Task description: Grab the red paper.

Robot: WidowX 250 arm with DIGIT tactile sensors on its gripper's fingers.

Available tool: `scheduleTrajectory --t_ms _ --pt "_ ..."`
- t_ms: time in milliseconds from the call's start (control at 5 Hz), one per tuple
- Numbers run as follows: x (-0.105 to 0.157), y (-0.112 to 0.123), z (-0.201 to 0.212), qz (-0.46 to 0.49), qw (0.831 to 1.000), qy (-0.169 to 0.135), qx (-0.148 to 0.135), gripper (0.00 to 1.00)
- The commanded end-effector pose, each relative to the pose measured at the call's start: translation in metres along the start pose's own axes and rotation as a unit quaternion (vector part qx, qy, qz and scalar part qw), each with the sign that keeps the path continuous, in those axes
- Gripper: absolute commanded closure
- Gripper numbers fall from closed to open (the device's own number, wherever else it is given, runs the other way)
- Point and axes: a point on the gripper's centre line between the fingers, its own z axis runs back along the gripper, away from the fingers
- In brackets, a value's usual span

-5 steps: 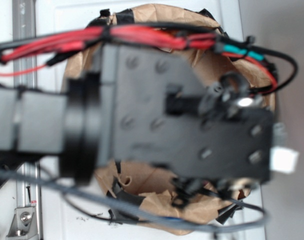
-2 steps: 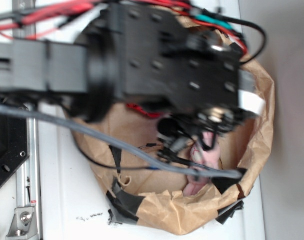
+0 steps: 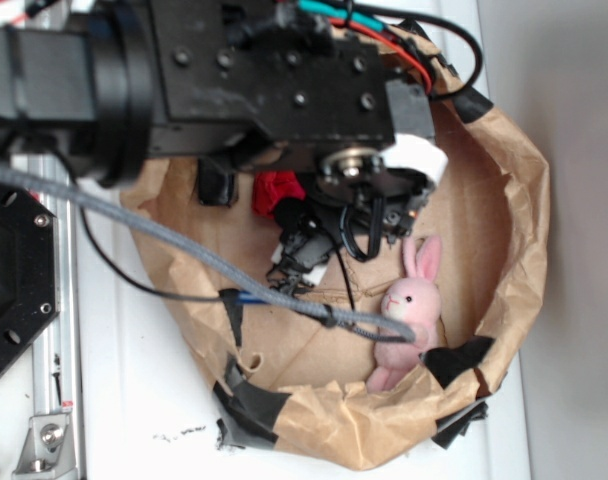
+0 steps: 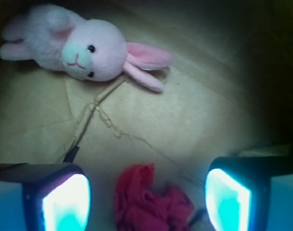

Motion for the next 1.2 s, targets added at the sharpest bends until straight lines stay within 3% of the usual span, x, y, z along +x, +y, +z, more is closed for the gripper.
scheduleTrajectory --t_ms 0,200,400,600,1000 --pt "-0.001 -0.007 -0.036 -0.043 0.998 0.044 0.001 0.0" --pt "-0.02 0.0 -0.056 -0.034 0.994 0.099 0.01 0.0" --pt "-0.025 0.003 -0.062 -0.029 0.993 0.118 0.002 0.0" --pt "-0.025 0.004 -0.057 -0.029 0.993 0.118 -0.002 1.0" --pt "-0.023 -0.001 -0.035 -0.046 0.994 0.1 0.0 1.0"
